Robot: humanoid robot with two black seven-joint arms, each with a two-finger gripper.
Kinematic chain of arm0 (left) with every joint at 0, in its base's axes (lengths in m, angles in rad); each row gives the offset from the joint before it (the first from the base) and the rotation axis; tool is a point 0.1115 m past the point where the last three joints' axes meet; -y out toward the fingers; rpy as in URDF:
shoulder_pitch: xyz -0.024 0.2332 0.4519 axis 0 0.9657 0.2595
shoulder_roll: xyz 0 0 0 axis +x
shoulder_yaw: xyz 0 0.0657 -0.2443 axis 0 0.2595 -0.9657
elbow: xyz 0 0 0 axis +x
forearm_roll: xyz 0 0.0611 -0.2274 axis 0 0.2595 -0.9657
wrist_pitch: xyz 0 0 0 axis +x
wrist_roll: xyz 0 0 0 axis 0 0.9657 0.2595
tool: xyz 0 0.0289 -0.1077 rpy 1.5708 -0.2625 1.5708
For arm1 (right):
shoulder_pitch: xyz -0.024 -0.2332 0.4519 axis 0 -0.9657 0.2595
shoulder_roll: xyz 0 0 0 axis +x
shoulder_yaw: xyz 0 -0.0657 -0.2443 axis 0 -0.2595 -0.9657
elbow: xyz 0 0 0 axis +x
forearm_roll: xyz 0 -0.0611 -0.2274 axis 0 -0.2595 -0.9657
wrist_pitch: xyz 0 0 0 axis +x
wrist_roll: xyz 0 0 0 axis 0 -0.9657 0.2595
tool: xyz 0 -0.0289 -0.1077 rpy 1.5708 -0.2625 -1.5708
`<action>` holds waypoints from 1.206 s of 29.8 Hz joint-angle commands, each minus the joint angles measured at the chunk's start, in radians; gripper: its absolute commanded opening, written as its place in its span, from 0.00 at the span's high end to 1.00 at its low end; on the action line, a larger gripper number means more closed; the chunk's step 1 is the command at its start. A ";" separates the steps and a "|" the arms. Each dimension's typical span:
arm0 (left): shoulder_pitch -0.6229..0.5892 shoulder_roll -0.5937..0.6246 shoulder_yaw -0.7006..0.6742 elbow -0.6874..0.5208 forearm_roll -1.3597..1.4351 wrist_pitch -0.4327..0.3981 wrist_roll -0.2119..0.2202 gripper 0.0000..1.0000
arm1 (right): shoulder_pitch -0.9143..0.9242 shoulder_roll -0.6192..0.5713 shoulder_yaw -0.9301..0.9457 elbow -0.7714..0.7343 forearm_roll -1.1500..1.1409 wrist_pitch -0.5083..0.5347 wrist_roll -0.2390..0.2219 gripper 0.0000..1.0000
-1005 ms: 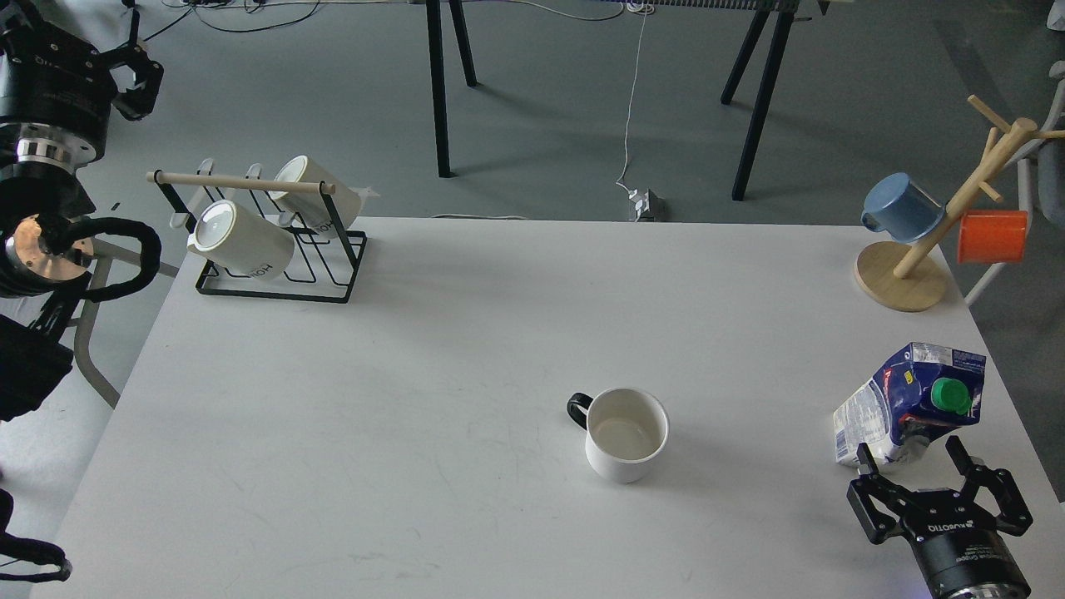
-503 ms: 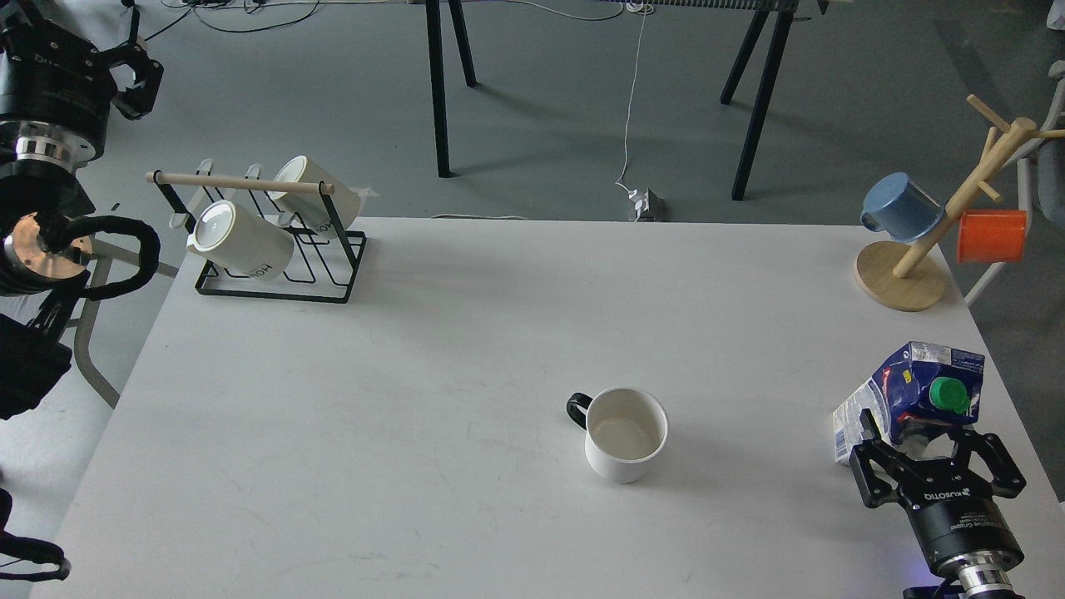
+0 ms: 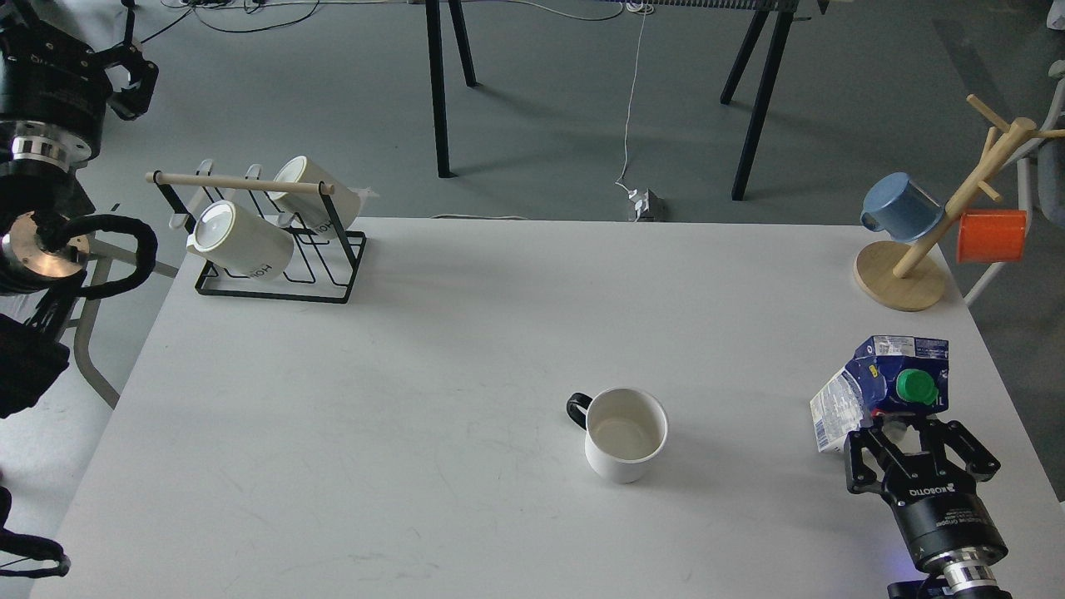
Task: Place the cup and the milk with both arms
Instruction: 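Slide the milk carton upright beside the white mug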
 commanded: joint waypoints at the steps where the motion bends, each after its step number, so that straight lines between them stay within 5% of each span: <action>1: -0.002 -0.001 0.004 0.015 0.002 0.008 -0.002 0.00 | -0.003 0.048 -0.026 0.031 -0.040 0.000 0.000 0.61; 31: 0.001 -0.001 0.008 0.020 0.005 0.006 -0.001 0.00 | 0.047 0.172 -0.187 -0.042 -0.158 0.000 0.000 0.53; 36: 0.003 0.002 0.008 0.020 0.005 0.006 -0.001 0.00 | 0.047 0.172 -0.185 -0.058 -0.162 0.000 0.000 0.44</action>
